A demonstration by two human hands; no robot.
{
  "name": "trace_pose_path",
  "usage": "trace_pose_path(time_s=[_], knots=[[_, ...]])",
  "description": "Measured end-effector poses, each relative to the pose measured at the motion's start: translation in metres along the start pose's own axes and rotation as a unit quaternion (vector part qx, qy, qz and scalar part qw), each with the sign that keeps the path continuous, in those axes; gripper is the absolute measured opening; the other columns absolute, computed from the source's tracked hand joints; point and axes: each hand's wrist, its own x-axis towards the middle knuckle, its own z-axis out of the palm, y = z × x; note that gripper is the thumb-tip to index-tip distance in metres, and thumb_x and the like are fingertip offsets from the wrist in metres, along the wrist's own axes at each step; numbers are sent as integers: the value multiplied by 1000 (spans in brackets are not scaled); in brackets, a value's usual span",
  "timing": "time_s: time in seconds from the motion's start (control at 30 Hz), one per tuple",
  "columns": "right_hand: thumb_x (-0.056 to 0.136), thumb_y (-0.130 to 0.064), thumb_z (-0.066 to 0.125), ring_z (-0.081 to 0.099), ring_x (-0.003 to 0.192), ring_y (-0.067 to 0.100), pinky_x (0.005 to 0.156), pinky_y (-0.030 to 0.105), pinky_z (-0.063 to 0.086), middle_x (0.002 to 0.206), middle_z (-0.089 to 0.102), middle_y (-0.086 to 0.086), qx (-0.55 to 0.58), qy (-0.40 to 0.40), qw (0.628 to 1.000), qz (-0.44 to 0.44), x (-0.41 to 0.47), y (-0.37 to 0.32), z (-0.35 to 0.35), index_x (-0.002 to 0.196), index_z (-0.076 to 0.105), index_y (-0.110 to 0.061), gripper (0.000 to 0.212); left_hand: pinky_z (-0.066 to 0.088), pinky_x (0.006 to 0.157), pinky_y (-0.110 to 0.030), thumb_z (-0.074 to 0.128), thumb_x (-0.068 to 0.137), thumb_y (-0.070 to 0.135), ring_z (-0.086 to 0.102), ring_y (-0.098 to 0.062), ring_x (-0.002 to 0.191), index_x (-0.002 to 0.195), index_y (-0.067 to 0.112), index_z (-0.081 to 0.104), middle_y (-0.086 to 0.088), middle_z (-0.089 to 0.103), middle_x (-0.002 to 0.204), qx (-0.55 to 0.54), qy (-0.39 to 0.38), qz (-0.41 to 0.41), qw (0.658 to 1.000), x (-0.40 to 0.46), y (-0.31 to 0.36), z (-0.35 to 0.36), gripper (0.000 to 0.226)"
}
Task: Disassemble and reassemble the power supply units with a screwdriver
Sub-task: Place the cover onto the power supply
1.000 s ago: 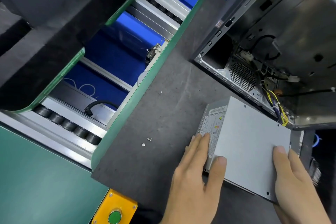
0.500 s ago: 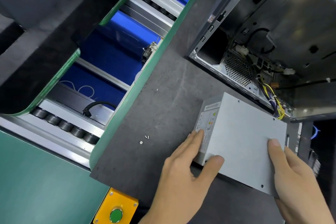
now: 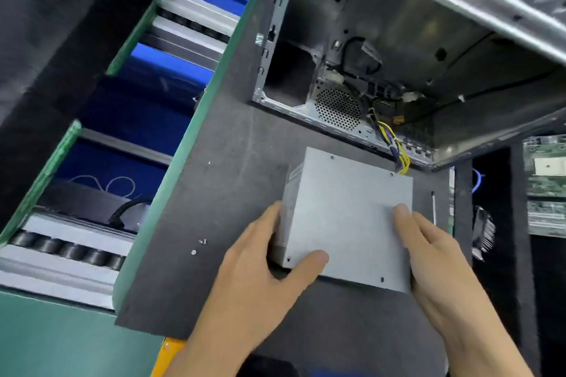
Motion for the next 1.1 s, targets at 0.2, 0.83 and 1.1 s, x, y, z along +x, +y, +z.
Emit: trace_pose_path(time_s=[0.2, 0.83, 1.1], knots=[[94, -70, 26, 63, 117, 11, 105, 45, 42, 123, 69, -7, 113, -26, 993, -16, 2, 26, -9, 123, 67, -31, 63, 4, 125, -48, 47, 53, 99, -16, -18, 153, 156, 23, -13, 0, -12, 167, 484, -143, 337, 795, 53, 81, 22, 142], [99, -35, 43, 65, 115, 13, 100, 32, 51, 119, 70, 1, 454, 94, 878, -120, 4, 99, 3, 111, 66, -20, 31, 35, 110, -62, 77, 43, 80, 25, -34, 147, 160, 34, 5, -3, 18, 164, 686, -239, 312, 613, 97, 106, 34, 145], [101, -35, 45, 65, 112, 8, 102, 35, 49, 116, 71, -8, 377, 81, 914, -128, 4, 99, -1, 113, 70, -23, 30, 37, 106, -66, 61, 48, 88, 30, -40, 142, 157, 44, 2, -8, 25, 160, 672, -253, 328, 614, 85, 113, 41, 132]])
